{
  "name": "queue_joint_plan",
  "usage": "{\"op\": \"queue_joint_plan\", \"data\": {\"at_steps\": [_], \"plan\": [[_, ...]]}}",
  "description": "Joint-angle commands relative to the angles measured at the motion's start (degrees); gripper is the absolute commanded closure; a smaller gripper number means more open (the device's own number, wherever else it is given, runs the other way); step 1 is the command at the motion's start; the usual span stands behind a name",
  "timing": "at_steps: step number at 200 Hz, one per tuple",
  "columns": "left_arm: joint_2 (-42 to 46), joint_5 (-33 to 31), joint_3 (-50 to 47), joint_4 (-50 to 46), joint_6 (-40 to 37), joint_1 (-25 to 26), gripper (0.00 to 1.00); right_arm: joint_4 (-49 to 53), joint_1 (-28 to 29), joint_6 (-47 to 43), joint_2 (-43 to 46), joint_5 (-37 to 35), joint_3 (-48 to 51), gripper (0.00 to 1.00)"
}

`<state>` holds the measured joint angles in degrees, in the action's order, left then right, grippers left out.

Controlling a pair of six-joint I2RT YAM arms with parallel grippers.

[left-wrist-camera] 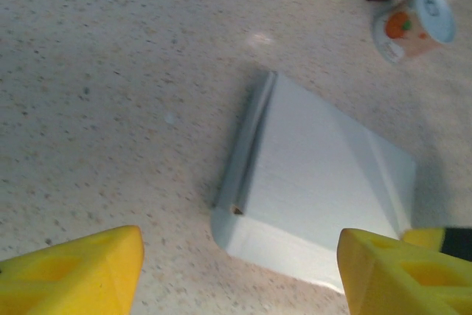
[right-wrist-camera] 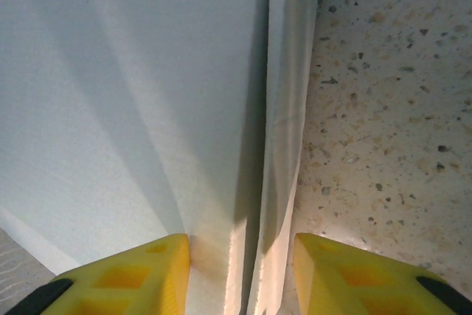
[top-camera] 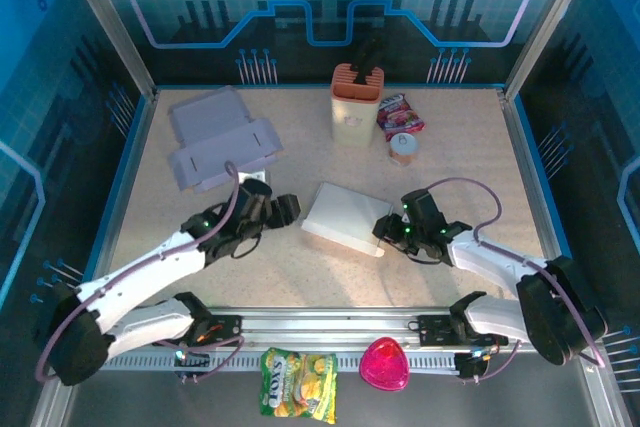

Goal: Fold the paper box

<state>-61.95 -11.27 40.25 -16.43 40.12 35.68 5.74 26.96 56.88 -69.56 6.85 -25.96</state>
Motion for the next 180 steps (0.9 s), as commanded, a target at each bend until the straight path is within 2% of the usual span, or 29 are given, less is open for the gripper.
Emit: {"op": "queue_joint_plan", "data": {"at_steps": [1,39,83,180], "plan": [[-6.39,11.24,3.53,1.56,-7.54,-4.13,0.32,1.17,-1.16,-3.17,-1.99,0.97,-1.68,0.58],[-19.11,14.35,8.06,6.04,-12.12,-5.18,0.35,0.87,-1.88,-6.16,-5.52,2.32,-3.24,0.59],[-28.58,15.22,10.28,10.46,-13.9,-6.48,0.4,2.32,-2.41,-11.17,-9.75,4.74,-6.2,0.62],[-33.13,16.27,6.2,16.82,-12.0,-8.42,0.66,3.58,-2.46,-16.25,-12.54,6.32,-8.72,0.65]]}}
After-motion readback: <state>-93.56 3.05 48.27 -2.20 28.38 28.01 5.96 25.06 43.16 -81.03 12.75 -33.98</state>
